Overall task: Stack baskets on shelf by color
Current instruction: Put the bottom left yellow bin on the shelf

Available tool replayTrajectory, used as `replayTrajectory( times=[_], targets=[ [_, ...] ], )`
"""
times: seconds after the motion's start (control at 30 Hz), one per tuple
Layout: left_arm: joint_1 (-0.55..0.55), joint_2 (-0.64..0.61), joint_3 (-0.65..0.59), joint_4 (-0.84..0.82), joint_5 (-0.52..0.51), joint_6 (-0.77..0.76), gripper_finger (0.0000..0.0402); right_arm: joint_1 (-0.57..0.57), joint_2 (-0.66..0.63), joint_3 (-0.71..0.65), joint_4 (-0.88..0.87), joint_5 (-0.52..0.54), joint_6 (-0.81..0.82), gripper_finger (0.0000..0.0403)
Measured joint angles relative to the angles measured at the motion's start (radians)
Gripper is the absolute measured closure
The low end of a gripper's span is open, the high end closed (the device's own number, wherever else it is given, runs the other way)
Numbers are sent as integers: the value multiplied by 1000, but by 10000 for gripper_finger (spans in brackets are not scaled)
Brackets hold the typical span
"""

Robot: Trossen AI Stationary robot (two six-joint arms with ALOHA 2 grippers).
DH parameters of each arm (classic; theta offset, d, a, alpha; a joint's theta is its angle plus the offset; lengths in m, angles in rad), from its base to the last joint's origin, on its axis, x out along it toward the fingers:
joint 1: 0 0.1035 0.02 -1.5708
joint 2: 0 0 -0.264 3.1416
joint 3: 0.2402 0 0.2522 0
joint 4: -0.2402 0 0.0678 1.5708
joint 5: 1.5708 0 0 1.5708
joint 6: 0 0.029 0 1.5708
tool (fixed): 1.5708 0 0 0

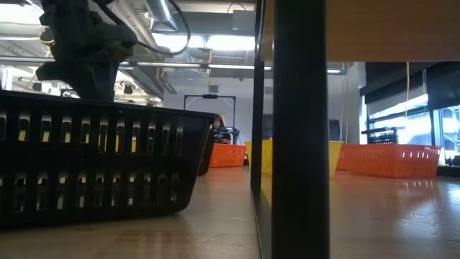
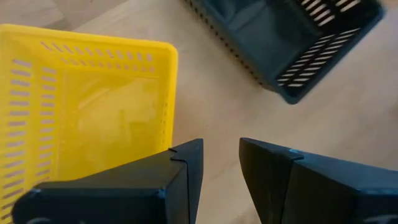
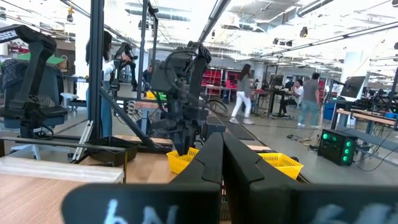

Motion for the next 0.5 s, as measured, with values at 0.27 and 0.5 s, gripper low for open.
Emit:
replayTrajectory(
  times=[0.27, 0.5],
  targets=[
    [0, 70, 0, -42, -3, 0, 307, 0, 0, 0, 0, 0, 3, 402],
    [0, 88, 0, -58, -8, 1, 307, 0, 0, 0, 1, 0, 5, 402]
  ],
)
